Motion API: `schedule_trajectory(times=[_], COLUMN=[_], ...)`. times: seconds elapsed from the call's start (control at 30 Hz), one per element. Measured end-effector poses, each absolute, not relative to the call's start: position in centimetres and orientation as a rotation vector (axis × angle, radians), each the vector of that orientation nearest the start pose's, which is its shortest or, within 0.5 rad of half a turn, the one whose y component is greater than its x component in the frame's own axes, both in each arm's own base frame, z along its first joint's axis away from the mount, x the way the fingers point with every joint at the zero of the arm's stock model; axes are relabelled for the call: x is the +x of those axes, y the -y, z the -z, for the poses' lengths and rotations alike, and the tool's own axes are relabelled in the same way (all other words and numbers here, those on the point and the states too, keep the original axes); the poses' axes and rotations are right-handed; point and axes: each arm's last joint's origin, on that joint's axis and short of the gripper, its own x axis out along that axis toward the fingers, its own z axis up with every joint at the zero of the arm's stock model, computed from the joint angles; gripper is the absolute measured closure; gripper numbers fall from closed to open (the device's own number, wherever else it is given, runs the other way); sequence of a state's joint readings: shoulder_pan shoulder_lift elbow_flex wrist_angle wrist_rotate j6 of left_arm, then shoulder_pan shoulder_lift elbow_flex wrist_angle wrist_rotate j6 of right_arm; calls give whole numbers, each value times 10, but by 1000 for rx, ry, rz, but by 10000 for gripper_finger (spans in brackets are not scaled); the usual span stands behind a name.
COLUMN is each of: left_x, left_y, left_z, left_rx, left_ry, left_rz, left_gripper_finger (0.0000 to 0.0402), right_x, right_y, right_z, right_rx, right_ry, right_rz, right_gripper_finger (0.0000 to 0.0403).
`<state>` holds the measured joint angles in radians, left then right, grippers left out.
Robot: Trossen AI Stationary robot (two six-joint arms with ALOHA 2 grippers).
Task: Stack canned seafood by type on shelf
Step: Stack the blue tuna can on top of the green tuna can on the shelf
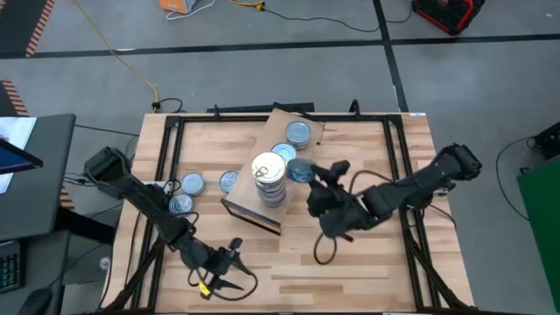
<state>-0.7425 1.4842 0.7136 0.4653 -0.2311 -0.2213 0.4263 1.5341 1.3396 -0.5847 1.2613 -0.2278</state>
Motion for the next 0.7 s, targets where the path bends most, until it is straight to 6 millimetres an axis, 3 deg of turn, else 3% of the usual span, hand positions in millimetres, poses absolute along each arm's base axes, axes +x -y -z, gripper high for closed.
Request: schedule_trajectory(times=[0.2,0.4,0.7], left_x=[207,197,193], left_y=[204,207,199], left_z=[-220,-215,-199], left_rx=[-1,30,-11], left_ry=[-363,-339,-351], left_rz=[407,365,339], left_gripper_finger=[200,200,200], right_x=[319,331,336], right_y=[-76,-48,-37], right_z=[-335,-336,-337], right_rx=[-843,-805,-780], right_ry=[-641,-654,-639], right_rz=[777,709,655], right_gripper_finger=[224,224,220])
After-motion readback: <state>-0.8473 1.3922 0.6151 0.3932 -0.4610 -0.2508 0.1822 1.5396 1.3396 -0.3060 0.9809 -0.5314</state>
